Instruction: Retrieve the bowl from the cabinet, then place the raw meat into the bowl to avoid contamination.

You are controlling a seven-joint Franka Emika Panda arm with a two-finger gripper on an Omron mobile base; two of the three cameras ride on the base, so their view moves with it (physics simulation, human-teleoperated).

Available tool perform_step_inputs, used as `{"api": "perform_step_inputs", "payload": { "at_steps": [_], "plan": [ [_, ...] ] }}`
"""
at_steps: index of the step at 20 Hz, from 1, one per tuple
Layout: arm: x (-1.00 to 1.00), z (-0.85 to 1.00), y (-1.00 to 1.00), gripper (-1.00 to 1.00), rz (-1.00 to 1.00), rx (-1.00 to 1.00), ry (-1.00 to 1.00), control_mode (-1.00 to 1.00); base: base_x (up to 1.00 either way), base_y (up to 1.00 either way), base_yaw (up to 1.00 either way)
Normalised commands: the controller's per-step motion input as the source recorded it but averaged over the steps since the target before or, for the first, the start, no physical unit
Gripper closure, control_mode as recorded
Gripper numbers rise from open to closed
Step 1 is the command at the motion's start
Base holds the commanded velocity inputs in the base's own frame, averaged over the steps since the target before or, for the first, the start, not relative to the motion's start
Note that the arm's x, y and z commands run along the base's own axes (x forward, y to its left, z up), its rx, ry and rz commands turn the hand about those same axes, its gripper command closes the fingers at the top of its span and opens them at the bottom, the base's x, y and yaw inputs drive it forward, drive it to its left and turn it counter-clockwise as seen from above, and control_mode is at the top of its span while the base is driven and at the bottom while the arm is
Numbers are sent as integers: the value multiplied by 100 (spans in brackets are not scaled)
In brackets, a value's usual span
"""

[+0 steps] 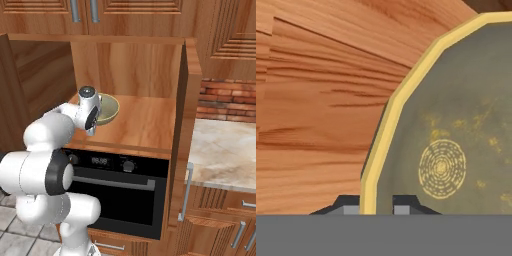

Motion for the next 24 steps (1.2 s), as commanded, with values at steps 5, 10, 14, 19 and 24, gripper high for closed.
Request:
{"api": "perform_step_inputs", "payload": {
  "at_steps": [5, 10, 14, 19, 24],
  "plan": [
    [-52, 28, -3, 100, -12, 0, 0, -100, 0, 0, 0],
    [-50, 36, -10, 100, -6, 0, 3, -100, 0, 0, 0],
    [-47, 39, -10, 100, -4, 0, 7, -100, 0, 0, 0],
    [-52, 30, -7, 100, -3, 0, 6, -100, 0, 0, 0],
    [-55, 29, -7, 100, -3, 0, 6, -100, 0, 0, 0]
  ]
}}
